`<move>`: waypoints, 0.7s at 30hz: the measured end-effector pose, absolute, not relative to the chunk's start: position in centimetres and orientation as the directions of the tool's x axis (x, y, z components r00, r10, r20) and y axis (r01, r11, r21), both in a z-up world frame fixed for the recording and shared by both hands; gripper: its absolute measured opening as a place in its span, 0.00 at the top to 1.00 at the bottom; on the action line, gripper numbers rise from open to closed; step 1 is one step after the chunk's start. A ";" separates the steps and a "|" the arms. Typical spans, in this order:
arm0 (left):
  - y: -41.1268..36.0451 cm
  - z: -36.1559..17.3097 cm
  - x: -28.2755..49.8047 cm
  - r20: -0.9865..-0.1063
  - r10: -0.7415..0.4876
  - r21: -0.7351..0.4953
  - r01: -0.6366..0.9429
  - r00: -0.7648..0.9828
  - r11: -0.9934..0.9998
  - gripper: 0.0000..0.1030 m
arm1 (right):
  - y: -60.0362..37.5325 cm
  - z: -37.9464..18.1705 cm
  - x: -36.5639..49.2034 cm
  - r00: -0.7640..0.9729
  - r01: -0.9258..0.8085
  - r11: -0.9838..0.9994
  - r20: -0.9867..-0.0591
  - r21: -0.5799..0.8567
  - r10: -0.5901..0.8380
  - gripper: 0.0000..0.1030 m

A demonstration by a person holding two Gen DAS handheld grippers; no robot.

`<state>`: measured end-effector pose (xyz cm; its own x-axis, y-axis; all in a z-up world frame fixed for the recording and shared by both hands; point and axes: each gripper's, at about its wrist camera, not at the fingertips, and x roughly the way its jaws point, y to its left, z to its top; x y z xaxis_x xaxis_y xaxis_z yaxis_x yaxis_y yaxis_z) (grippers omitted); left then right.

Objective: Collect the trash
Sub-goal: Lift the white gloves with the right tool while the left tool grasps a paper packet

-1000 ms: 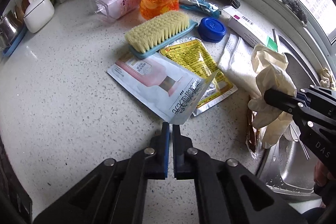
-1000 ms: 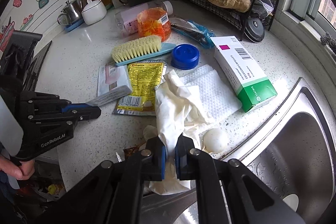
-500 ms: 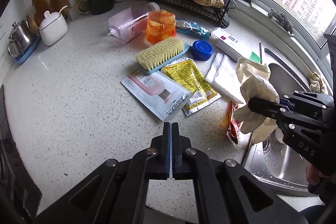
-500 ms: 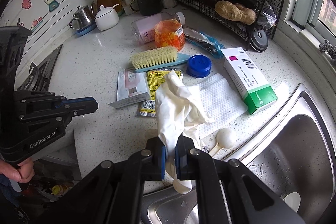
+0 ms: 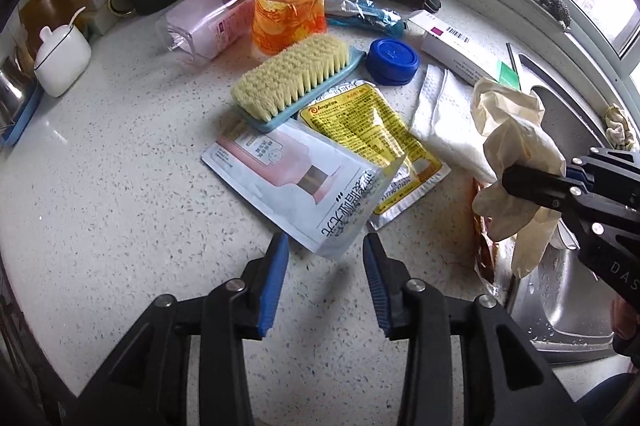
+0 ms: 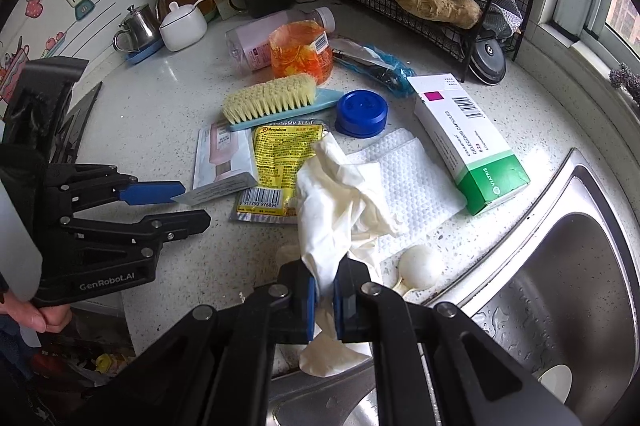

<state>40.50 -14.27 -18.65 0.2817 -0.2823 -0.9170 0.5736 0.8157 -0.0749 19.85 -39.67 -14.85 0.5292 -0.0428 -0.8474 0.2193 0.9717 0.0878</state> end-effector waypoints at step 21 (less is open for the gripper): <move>-15.4 -17.8 40.4 -0.883 -0.393 -0.152 0.635 0.256 0.757 0.99 | -40.4 -14.6 19.4 0.526 0.251 0.960 -0.850 0.121 -0.030 0.94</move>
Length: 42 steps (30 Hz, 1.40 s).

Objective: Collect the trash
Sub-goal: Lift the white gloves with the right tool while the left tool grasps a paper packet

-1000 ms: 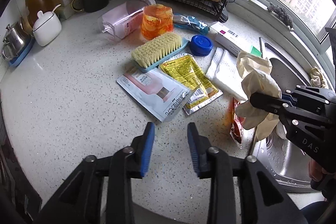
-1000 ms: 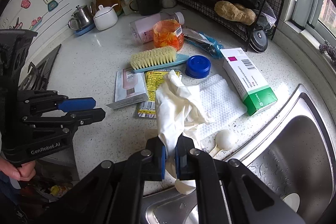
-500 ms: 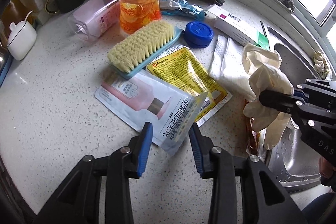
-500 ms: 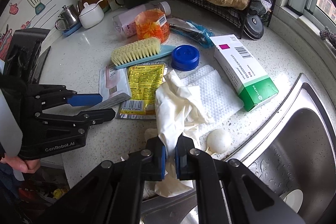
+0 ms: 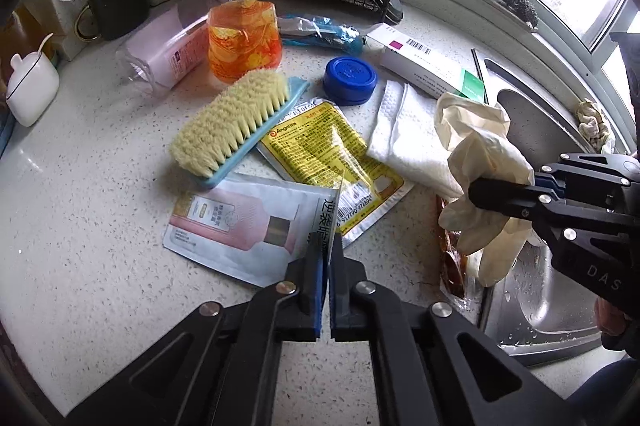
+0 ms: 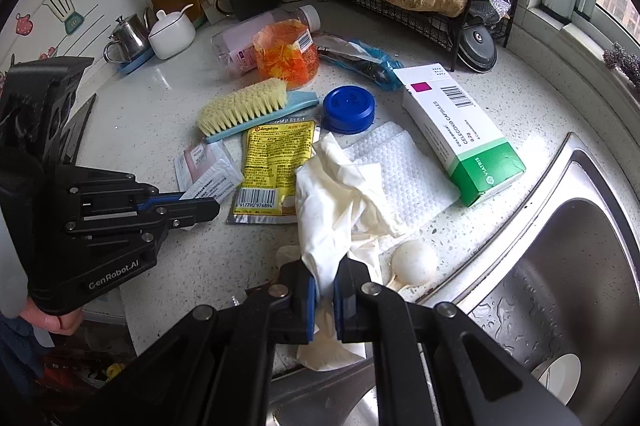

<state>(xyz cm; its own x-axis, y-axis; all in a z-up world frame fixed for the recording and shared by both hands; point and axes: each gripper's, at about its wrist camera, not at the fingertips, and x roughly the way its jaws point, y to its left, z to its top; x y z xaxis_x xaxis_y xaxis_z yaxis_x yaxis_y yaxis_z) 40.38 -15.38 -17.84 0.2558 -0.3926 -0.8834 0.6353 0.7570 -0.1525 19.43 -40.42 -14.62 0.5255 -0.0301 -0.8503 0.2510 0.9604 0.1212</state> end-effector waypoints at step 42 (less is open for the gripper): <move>5.9 -19.9 14.3 -0.895 -0.318 -0.200 0.355 0.313 0.913 1.00 | -17.7 -16.9 6.3 0.496 -0.027 0.975 -0.844 0.222 0.206 0.94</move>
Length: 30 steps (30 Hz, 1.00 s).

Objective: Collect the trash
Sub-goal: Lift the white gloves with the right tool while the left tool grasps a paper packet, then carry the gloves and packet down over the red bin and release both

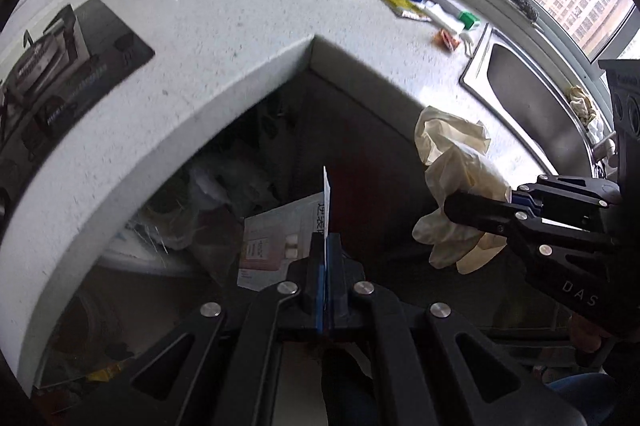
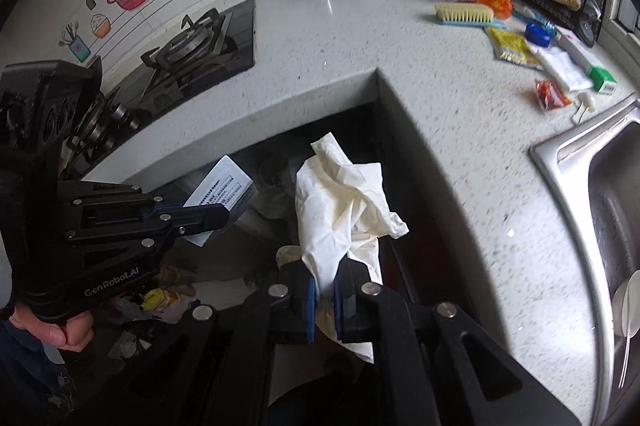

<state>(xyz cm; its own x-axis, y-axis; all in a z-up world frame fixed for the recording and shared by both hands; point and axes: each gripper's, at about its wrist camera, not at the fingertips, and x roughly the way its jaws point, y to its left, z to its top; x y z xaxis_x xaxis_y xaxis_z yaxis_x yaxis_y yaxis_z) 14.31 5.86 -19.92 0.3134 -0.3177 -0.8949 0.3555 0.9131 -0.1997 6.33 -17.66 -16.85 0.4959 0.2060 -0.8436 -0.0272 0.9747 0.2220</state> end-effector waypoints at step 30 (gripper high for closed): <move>2.9 -50.1 17.5 -0.918 -0.356 -0.261 0.411 0.173 0.874 0.85 | -19.0 -44.7 9.9 0.394 0.038 0.987 -0.910 0.159 0.131 0.94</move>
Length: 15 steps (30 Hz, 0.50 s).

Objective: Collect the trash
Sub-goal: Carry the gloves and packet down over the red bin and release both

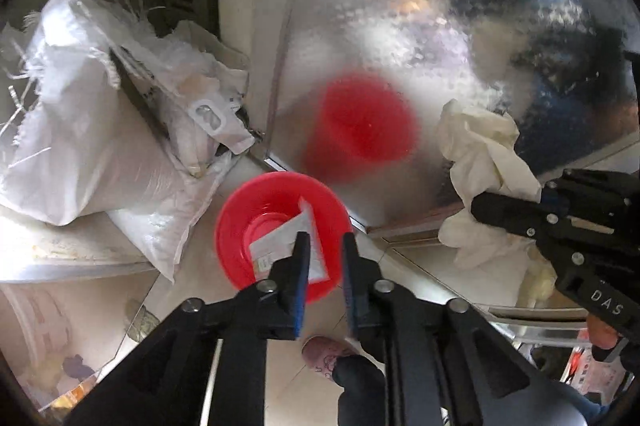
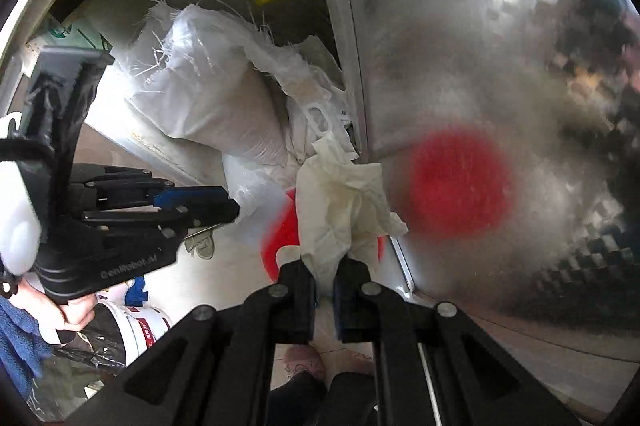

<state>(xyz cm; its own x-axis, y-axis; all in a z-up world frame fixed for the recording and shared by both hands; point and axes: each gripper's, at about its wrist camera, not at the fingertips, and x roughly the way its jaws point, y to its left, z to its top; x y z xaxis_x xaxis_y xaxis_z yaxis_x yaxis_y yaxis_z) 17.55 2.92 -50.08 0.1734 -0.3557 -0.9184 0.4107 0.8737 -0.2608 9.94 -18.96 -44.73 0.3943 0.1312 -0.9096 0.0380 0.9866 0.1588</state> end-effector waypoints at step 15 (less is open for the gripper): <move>6.1 -47.8 16.8 -0.930 -0.299 -0.223 0.319 0.213 0.921 0.24 | -18.0 -44.2 10.6 0.355 -0.019 0.987 -0.922 0.160 0.157 0.94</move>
